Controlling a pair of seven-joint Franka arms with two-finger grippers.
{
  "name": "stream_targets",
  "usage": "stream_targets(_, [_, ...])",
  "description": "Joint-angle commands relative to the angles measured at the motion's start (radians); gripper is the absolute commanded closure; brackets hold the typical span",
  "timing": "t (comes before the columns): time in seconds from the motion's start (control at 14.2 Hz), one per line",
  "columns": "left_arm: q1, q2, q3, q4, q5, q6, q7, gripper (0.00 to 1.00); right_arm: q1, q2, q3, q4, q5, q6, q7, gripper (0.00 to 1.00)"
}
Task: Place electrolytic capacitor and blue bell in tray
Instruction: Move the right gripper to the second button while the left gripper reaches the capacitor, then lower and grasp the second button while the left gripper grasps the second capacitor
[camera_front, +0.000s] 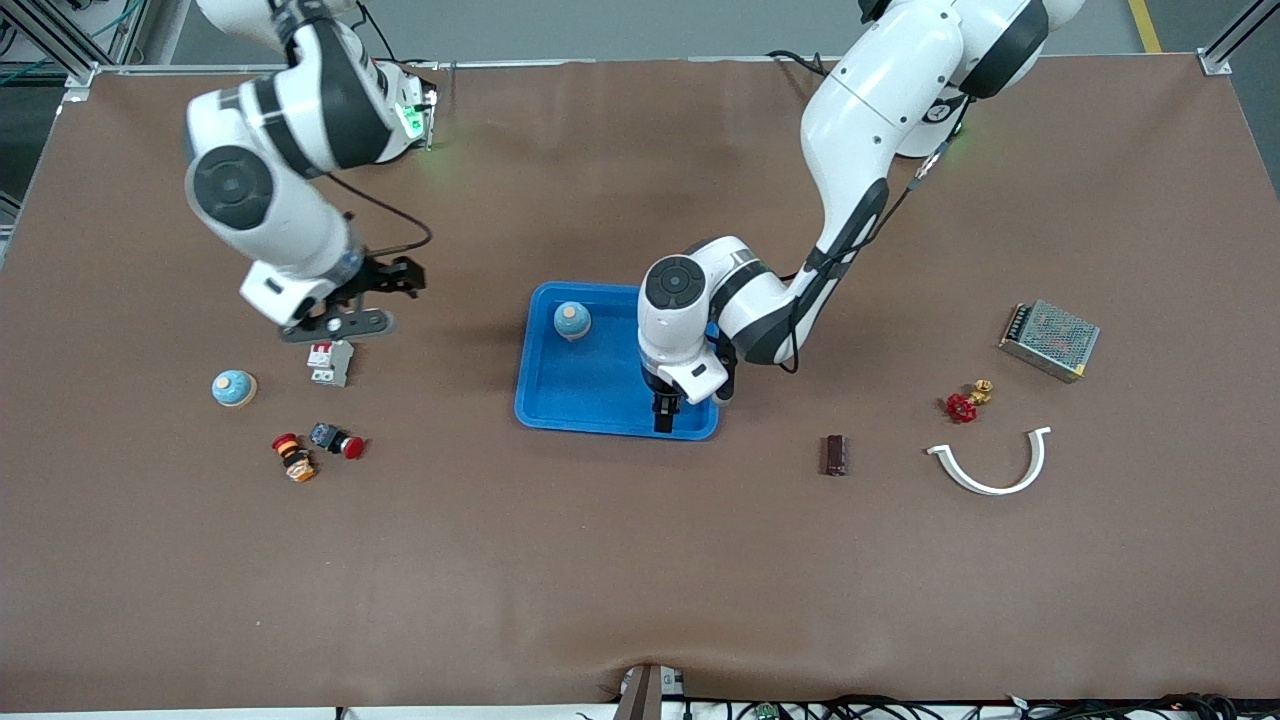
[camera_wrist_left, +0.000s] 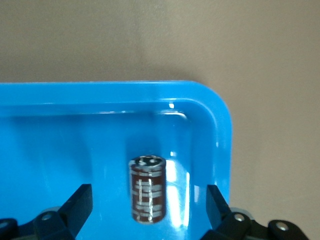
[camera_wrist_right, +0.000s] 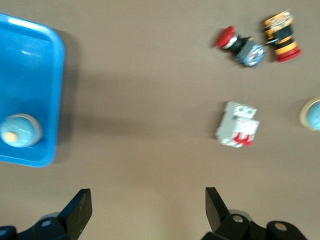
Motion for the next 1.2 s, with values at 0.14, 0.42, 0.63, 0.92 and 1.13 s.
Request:
stream_targets(0.14, [0.04,-0.061,0.0,0.0,0.011,-0.077,0.138,0.0,-0.185,-0.012,0.018,-0.023,-0.039,0.023,-0.298,0.0])
stream_targets(0.42, [0.151,-0.118,-0.056,-0.002,0.002,-0.143,0.302,0.0,-0.324,0.038,0.018,-0.027,-0.05,0.121,-0.55,0.0])
stream_targets(0.63, [0.197,-0.161,-0.083,-0.003,-0.001,-0.227,0.425,0.0,-0.406,0.127,0.018,-0.027,-0.051,0.21,-0.706,0.0])
stream_targets(0.92, [0.23,-0.187,-0.084,-0.012,-0.016,-0.277,0.558,0.0,-0.477,0.195,0.018,-0.081,-0.052,0.369,-0.865,0.0])
stream_targets(1.13, [0.253,-0.188,-0.084,-0.015,-0.015,-0.277,0.64,0.0,-0.521,0.201,0.018,-0.17,-0.055,0.54,-0.959,0.0])
